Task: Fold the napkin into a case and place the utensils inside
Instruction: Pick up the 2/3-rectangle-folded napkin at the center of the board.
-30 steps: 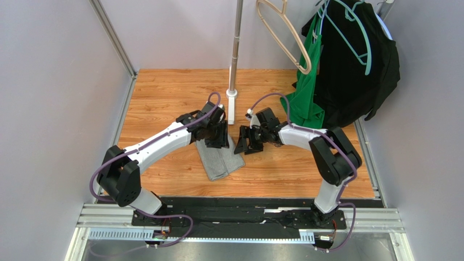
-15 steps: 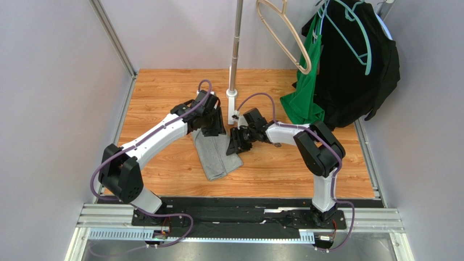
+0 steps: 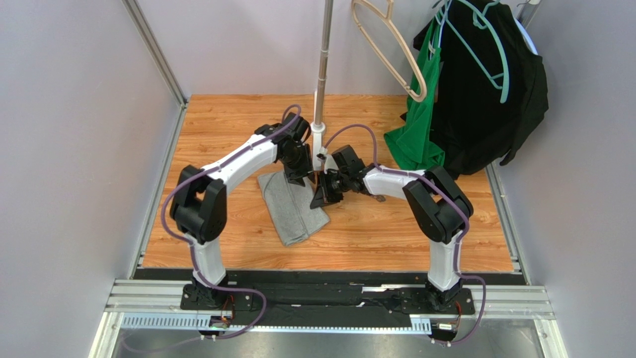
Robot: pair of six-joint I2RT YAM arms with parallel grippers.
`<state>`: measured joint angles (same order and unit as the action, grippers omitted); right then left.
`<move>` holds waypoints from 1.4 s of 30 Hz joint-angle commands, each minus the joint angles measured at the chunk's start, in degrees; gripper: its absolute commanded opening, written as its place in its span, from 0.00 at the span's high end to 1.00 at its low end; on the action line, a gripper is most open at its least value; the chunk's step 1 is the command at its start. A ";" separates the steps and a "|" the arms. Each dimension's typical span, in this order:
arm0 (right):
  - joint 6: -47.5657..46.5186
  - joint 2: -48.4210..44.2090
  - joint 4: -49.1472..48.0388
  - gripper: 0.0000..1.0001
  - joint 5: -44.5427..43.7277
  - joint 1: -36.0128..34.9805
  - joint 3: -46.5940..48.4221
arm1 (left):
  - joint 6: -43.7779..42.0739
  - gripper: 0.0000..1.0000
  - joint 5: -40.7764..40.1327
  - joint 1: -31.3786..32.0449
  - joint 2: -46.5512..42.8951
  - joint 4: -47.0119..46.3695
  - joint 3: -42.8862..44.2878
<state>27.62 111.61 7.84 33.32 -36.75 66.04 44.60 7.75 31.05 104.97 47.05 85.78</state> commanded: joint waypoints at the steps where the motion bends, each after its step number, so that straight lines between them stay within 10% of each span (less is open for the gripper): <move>1: -0.37 -3.86 -4.14 1.00 -1.41 -0.95 0.23 | 3.91 0.52 3.93 -1.69 4.53 5.69 3.78; 42: -9.42 -4.30 0.16 1.00 -4.49 -4.12 3.39 | -3.47 0.52 0.61 -5.03 23.88 16.42 22.94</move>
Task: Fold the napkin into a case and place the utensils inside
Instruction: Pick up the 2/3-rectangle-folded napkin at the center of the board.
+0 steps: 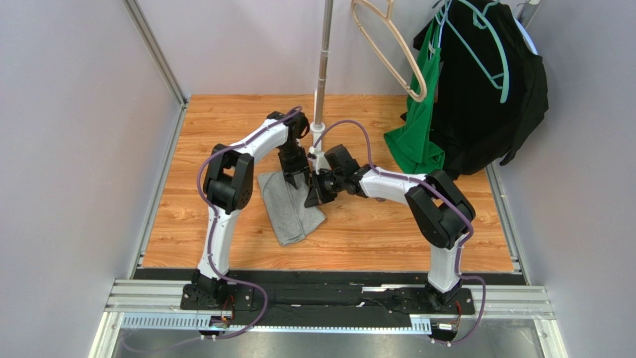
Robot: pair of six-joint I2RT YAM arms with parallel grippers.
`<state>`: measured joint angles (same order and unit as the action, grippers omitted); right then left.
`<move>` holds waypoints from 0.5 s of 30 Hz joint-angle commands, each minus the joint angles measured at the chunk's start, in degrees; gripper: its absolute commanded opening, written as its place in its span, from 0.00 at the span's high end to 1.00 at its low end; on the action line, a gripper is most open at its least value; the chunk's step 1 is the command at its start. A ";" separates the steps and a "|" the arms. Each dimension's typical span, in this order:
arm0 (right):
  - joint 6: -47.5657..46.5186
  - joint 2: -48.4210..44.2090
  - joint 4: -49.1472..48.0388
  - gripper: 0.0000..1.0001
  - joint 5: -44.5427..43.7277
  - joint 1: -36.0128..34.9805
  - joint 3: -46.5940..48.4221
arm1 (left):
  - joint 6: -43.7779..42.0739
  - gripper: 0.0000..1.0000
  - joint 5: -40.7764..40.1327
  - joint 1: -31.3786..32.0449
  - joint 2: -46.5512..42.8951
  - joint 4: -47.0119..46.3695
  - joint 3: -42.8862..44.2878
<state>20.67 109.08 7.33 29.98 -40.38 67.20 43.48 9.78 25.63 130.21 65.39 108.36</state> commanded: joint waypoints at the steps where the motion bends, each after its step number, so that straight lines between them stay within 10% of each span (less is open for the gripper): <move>1: -2.73 -1.76 1.54 1.00 -1.58 -0.58 2.32 | -2.96 0.55 -1.17 0.30 -1.45 -2.54 0.19; 9: -3.61 -2.38 3.39 1.00 -2.82 -0.93 2.32 | -4.99 0.95 0.58 0.12 -4.52 -7.46 -2.53; 15: -0.46 -5.09 6.46 0.89 -1.42 -0.40 2.41 | -7.36 1.00 5.76 -0.93 -9.80 -13.87 -8.50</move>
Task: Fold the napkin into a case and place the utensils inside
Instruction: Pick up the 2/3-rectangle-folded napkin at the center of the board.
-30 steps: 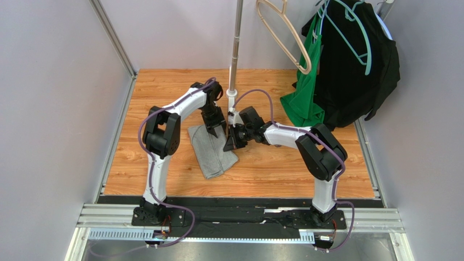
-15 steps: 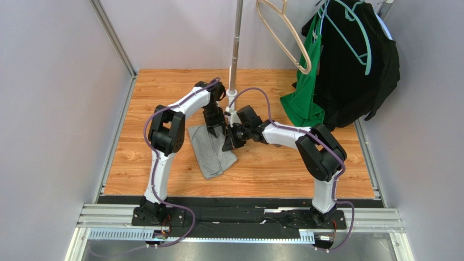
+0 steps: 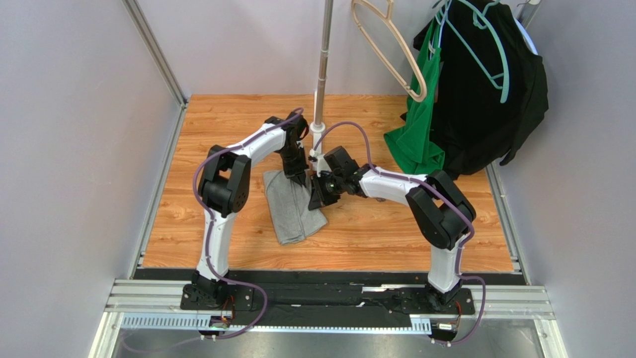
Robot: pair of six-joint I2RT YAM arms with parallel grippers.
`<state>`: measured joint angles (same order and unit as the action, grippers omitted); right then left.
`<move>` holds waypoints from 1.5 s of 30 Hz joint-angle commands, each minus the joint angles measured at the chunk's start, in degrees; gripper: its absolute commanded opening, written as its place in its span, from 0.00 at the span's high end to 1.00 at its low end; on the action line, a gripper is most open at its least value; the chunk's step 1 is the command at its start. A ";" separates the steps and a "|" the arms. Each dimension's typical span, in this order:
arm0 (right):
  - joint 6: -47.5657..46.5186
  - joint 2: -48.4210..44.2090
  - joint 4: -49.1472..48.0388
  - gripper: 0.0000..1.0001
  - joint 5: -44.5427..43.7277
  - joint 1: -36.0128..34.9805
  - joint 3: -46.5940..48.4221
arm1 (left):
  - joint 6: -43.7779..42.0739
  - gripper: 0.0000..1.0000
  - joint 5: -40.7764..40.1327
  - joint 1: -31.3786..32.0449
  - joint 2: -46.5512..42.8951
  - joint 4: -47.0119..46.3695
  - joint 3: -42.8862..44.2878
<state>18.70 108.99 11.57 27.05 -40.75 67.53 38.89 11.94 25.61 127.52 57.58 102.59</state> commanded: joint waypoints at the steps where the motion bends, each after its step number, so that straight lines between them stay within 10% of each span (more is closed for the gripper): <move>1: 2.56 -5.71 1.70 0.79 2.13 1.10 0.95 | -3.64 1.00 3.52 -1.08 -7.90 -6.34 -3.61; 18: 17.69 2.10 -3.22 0.31 9.08 11.48 7.61 | -7.78 1.00 11.09 -2.23 -16.08 -15.75 -16.10; 23: 17.16 6.06 -1.82 0.36 7.15 11.31 10.08 | -6.38 1.00 9.42 -2.23 -14.50 -13.56 -14.44; 26: 16.99 5.36 -3.92 0.35 6.44 11.31 7.98 | -5.59 0.73 8.79 -2.14 -15.81 -15.82 -15.48; 27: 16.55 4.92 -3.49 0.34 5.92 11.31 7.88 | -4.89 0.38 8.80 -2.23 -16.25 -16.18 -15.75; 36: 11.62 -1.67 3.98 0.32 0.81 11.92 3.50 | -3.30 0.40 -0.94 1.54 -31.35 -18.47 -25.41; 45: 13.64 -7.56 -8.39 0.30 10.92 7.19 -13.37 | -1.54 0.41 -1.85 7.96 -52.01 -25.31 -44.20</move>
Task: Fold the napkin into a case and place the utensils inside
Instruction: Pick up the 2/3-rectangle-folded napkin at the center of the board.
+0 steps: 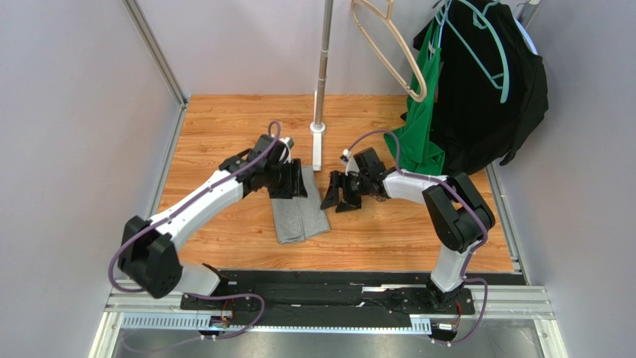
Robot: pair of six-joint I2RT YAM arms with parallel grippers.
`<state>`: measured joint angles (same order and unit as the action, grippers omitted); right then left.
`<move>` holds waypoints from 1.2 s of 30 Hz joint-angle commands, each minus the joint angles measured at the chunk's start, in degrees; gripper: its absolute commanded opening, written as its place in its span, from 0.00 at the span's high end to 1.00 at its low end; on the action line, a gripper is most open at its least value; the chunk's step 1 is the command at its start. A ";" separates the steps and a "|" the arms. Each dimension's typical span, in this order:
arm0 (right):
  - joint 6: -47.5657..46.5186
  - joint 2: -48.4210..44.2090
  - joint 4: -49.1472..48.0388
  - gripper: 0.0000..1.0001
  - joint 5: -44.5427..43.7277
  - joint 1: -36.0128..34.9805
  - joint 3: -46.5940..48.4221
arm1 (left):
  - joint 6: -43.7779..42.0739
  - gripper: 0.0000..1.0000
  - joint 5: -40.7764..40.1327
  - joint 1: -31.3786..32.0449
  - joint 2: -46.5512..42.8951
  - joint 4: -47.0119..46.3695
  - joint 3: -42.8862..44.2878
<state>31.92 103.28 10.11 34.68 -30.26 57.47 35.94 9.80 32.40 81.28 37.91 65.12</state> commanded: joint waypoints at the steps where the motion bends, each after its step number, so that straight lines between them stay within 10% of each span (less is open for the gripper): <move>1: 0.60 -1.77 -7.38 0.30 2.34 -3.75 -3.59 | 1.67 0.41 1.09 1.61 -8.56 -9.05 -10.85; 13: 4.02 -0.80 -9.58 0.44 -0.58 -8.06 -5.88 | 0.72 0.32 -7.32 11.71 -15.26 -10.40 -16.52; 17: 8.67 -1.42 -11.32 0.70 1.27 -7.97 -4.83 | -2.63 0.35 -13.40 15.58 -15.10 -13.29 -18.10; 27: 19.14 -1.77 -7.13 0.94 3.47 -8.06 -0.88 | -12.29 0.30 -17.88 22.35 -10.00 -15.93 -16.26; 31: 24.66 -1.51 -8.16 0.95 4.52 -8.06 -1.22 | -14.58 0.03 -21.49 23.85 -7.10 -16.11 -15.64; 36: 30.03 -2.38 -11.68 0.96 3.91 -7.97 -3.06 | -15.38 0.01 -26.58 26.56 -1.65 -12.35 -12.57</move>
<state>54.92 103.44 2.63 37.65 -38.09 54.59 23.35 -10.79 57.19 76.31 24.56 48.53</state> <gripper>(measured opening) 0.046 0.987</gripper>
